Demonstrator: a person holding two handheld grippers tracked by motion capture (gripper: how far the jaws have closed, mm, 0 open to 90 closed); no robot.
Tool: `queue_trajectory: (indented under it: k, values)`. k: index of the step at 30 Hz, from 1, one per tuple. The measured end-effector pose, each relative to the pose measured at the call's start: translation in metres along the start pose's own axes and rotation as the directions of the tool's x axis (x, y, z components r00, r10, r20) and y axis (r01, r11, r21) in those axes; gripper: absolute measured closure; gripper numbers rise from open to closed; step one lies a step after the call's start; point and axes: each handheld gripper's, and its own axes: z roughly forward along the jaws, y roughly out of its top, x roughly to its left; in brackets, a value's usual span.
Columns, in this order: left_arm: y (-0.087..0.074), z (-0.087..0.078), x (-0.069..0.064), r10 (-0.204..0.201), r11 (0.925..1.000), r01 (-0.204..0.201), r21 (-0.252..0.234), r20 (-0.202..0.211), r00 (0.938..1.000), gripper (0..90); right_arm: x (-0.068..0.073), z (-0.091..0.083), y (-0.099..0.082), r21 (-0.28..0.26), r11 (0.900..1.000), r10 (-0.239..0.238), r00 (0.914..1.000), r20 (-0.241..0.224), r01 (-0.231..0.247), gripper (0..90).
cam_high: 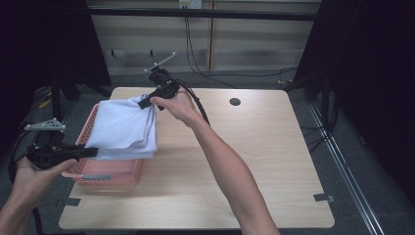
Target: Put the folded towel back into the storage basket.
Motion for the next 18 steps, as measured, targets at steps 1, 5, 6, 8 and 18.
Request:
queue_trajectory:
  k: [1, 5, 6, 8, 18]
  values:
    - [-0.001, -0.002, 0.003, 0.002, 1.0000, -0.002, 0.005, -0.002, 1.0000, 74.7, 0.001, 0.003, 0.002, 0.005, 1.0000, 0.002, 1.0000, -0.001, -0.002, 73.6]
    - [-0.006, -0.009, 0.012, -0.011, 0.9999, 0.011, 0.004, -0.018, 0.9998, 74.8, 0.006, 0.015, 0.008, 0.007, 1.0000, -0.003, 0.9999, -0.010, 0.003, 73.5]
    - [-0.007, -0.009, 0.014, -0.018, 0.9998, 0.018, 0.007, -0.020, 0.9996, 74.8, 0.007, 0.018, 0.010, 0.007, 1.0000, -0.002, 0.9999, -0.010, 0.002, 73.5]
    - [-0.009, -0.011, 0.018, -0.036, 0.9994, 0.036, -0.001, -0.025, 0.9990, 74.8, 0.009, 0.024, 0.012, 0.008, 0.9999, -0.007, 1.0000, -0.007, 0.007, 73.6]
    - [-0.020, -0.015, 0.038, -0.073, 0.9968, 0.075, 0.027, -0.046, 0.9962, 74.8, 0.013, 0.049, 0.017, 0.022, 0.9995, 0.024, 0.9996, -0.017, -0.024, 73.6]
